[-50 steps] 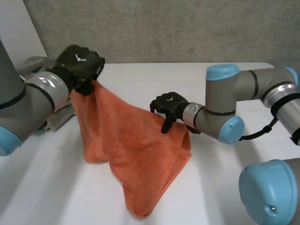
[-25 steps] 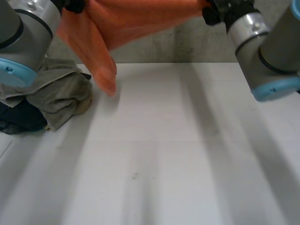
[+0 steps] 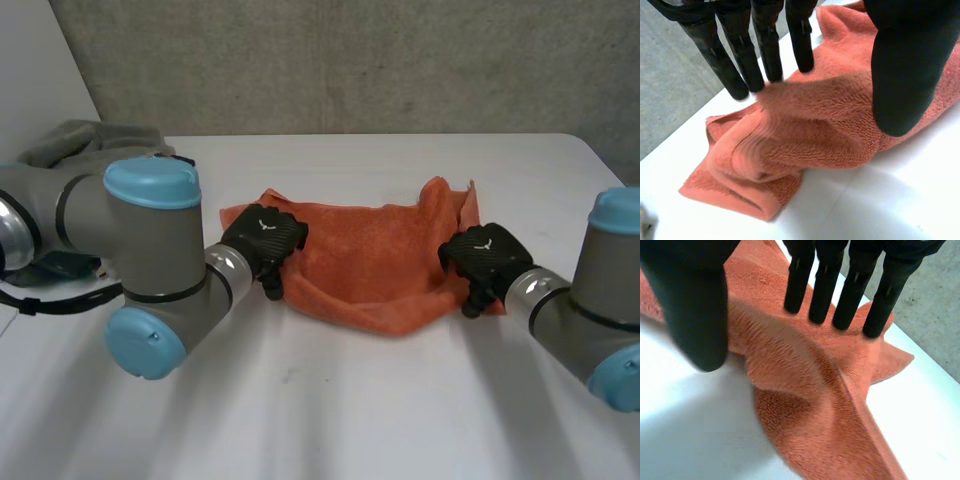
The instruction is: Fold the laundry.
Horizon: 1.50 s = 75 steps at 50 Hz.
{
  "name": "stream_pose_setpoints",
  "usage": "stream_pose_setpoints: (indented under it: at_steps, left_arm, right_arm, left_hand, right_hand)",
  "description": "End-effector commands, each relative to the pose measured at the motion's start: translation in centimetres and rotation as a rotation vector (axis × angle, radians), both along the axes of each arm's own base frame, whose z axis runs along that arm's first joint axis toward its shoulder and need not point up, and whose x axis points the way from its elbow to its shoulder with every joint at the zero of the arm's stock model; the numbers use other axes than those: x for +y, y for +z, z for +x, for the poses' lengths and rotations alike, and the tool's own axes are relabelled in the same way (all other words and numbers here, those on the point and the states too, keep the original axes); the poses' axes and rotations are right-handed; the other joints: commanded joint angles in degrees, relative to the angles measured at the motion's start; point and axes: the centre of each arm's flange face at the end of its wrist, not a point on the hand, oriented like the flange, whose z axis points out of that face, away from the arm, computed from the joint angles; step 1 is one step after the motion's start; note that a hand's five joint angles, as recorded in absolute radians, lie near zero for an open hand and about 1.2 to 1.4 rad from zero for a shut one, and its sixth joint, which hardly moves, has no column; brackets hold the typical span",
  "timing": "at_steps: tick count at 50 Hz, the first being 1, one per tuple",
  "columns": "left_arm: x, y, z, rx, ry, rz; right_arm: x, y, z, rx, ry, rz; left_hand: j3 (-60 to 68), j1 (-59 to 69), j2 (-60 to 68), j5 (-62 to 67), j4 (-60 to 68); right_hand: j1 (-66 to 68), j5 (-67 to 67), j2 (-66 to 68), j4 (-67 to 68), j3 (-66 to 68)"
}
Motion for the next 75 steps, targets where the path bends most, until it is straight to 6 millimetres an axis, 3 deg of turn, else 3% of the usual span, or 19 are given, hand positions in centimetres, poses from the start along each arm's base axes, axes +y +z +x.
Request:
stream_pose_setpoints:
  at_steps: [1, 5, 8, 14, 20, 27, 34, 37, 38, 44, 56, 58, 60, 62, 63, 65, 71, 75]
  left_arm:
    - [-0.3, 3.6, 1.6, 0.021, 0.047, -0.033]
    - [-1.6, 5.3, 3.0, 0.048, 0.089, -0.067]
    - [-3.1, 5.9, 4.4, 0.053, 0.120, -0.079]
    - [-5.8, 5.7, 6.2, 0.037, 0.103, -0.096]
    - [-8.3, 3.1, 7.1, -0.021, 0.034, -0.052]
    - [-9.7, 1.1, 6.2, -0.015, -0.052, -0.017]
    - [-10.6, 0.6, 5.1, -0.003, -0.097, -0.031]
    - [-10.6, 0.5, 4.3, -0.008, -0.115, -0.035]
    - [-10.4, 0.2, 3.9, -0.016, -0.128, -0.034]
    - [-10.1, -0.8, 2.4, -0.068, -0.174, -0.058]
    - [-8.1, -2.0, -1.2, -0.158, -0.285, -0.164]
    - [-8.0, -2.2, -1.5, -0.170, -0.298, -0.181]
    - [-8.2, -2.3, -1.5, -0.201, -0.293, -0.204]
    - [-8.6, -2.1, -1.3, -0.220, -0.268, -0.219]
    - [-8.9, -1.8, -1.1, -0.226, -0.241, -0.226]
    - [-8.9, -1.6, -1.0, -0.224, -0.222, -0.220]
    - [-7.8, -1.9, -1.7, -0.189, -0.257, -0.186]
    - [-9.5, -0.6, -1.2, -0.177, -0.182, -0.265]
  right_arm:
    - [-1.1, 6.1, -1.2, -0.027, -0.028, -0.072]
    - [-2.5, 8.2, -2.2, -0.030, -0.044, -0.084]
    - [-3.5, 8.5, -2.6, 0.010, -0.030, -0.057]
    - [-5.0, 7.0, -3.3, 0.148, 0.003, 0.022]
    - [-7.0, 4.4, -4.5, 0.193, -0.025, 0.123]
    - [-7.7, 1.5, -5.3, 0.085, -0.090, 0.252]
    - [-8.1, -0.4, -5.1, 0.013, -0.115, 0.268]
    - [-8.2, -0.7, -5.1, 0.000, -0.123, 0.231]
    - [-8.3, -0.3, -5.1, -0.006, -0.127, 0.199]
    - [-7.1, 2.2, -5.2, -0.051, -0.143, 0.135]
    - [-2.0, 11.8, -6.9, -0.122, -0.109, -0.076]
    - [-1.7, 12.7, -7.4, -0.127, -0.114, -0.104]
    - [-1.3, 13.6, -7.8, -0.140, -0.110, -0.127]
    - [-1.1, 13.5, -7.8, -0.144, -0.100, -0.122]
    - [-1.0, 13.2, -7.7, -0.143, -0.088, -0.113]
    - [-1.0, 12.7, -7.6, -0.137, -0.079, -0.098]
    - [-2.3, 9.9, -7.6, -0.080, -0.072, -0.035]
    - [-3.7, 8.6, -7.1, -0.064, -0.074, -0.018]
  left_hand:
    - [-7.2, -5.3, -6.6, -6.5, -6.6]
    - [-9.9, -8.0, -9.3, -9.2, -9.3]
    - [-10.4, -8.5, -9.8, -9.7, -9.8]
    - [-11.0, -9.2, -10.4, -10.4, -10.5]
    - [-10.7, -8.8, -10.1, -10.0, -10.1]
    - [-11.0, -9.2, -10.4, -10.4, -10.5]
    - [-10.9, -9.0, -10.3, -10.2, -10.3]
    - [-10.9, -9.0, -10.3, -10.2, -10.3]
    - [-10.9, -9.0, -10.3, -10.2, -10.3]
    - [-9.0, -7.1, -8.4, -8.4, -8.5]
    - [-11.7, -9.8, -11.1, -11.1, -11.1]
    - [-8.2, -6.3, -7.6, -7.5, -7.6]
    - [8.1, 10.0, 8.7, 8.7, 8.6]
    - [25.4, 27.3, 26.0, 26.0, 25.9]
    - [40.6, 42.5, 41.2, 41.3, 41.2]
    - [50.6, 52.5, 51.2, 51.3, 51.2]
    - [50.7, 52.6, 51.3, 51.3, 51.3]
    - [50.7, 52.6, 51.3, 51.3, 51.3]
  right_hand:
    - [-7.3, -7.6, -7.2, -8.5, -8.5]
    - [-10.0, -10.3, -9.8, -11.2, -11.2]
    - [-9.8, -10.1, -9.7, -11.0, -11.0]
    - [-7.3, -7.6, -7.2, -8.5, -8.5]
    - [-1.2, -1.6, -1.1, -2.4, -2.4]
    - [2.0, 1.6, 2.1, 0.7, 0.7]
    - [10.2, 9.9, 10.3, 9.0, 9.0]
    - [36.3, 36.0, 36.5, 35.1, 35.1]
    - [47.1, 46.8, 47.3, 45.9, 45.9]
    - [47.3, 46.9, 47.4, 46.0, 46.0]
    - [47.3, 46.9, 47.4, 46.0, 46.0]
    - [47.3, 46.9, 47.4, 46.0, 46.0]
    - [47.3, 46.9, 47.4, 46.0, 46.0]
    - [47.3, 46.9, 47.4, 46.0, 46.0]
    - [47.3, 46.9, 47.4, 46.0, 46.0]
    - [47.3, 46.9, 47.4, 46.0, 46.0]
    - [47.3, 46.9, 47.4, 46.0, 46.0]
    - [47.3, 46.9, 47.4, 46.0, 46.0]
